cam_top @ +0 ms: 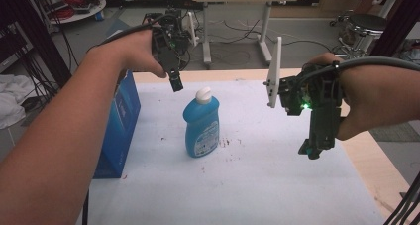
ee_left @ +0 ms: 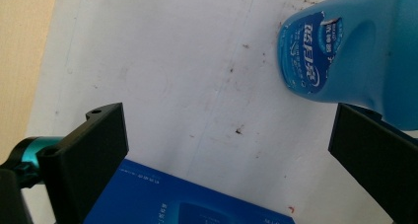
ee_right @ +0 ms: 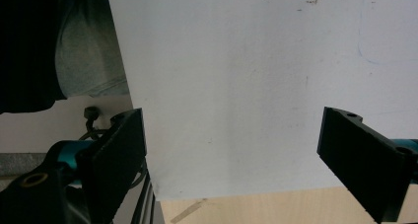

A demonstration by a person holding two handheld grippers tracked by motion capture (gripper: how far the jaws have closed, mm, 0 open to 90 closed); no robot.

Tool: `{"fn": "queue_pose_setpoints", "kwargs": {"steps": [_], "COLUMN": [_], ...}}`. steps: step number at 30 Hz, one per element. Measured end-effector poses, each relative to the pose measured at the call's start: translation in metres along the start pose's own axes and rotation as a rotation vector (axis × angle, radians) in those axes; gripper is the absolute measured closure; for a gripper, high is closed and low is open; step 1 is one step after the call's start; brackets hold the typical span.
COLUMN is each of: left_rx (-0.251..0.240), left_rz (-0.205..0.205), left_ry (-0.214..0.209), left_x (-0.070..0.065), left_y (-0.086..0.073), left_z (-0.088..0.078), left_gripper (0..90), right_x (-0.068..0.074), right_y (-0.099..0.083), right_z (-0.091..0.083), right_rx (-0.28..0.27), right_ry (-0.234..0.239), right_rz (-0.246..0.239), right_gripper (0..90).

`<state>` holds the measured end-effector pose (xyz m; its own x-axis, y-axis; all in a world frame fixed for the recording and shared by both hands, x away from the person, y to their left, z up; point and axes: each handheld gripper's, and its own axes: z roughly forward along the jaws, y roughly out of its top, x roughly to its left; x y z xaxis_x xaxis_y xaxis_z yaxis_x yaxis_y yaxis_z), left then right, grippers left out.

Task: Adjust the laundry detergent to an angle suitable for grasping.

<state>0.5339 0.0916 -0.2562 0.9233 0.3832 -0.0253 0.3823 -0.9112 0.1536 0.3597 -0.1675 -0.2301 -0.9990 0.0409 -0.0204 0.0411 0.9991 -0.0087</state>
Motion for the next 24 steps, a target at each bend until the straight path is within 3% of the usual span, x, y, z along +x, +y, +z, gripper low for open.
{"fn": "queue_pose_setpoints", "kwargs": {"steps": [5,14,18,24], "left_rx": [-0.002,-0.003,-0.042,-0.015], "left_rz": [0.001,-0.004,-0.005,-0.005], "left_ry": [-0.001,0.006,-0.004,-0.003], "left_x": [-0.002,-0.005,-0.005,-0.004], "left_y": [0.001,-0.001,-0.002,-0.001], "left_z": [-0.001,-0.006,-0.011,-0.007], "left_gripper": [1.7,1.7,1.7,1.6], "right_x": [0.001,0.001,0.000,0.004], "right_y": [-0.001,-0.001,0.001,0.005], "right_z": [-0.002,0.000,-0.003,-0.007], "right_rx": [-0.002,0.009,0.009,0.007], "right_ry": [-0.007,-0.003,-0.008,-0.019], "right_rz": [0.014,-0.018,-0.014,-0.016], "right_gripper": [10.5,10.5,10.5,10.5]}}
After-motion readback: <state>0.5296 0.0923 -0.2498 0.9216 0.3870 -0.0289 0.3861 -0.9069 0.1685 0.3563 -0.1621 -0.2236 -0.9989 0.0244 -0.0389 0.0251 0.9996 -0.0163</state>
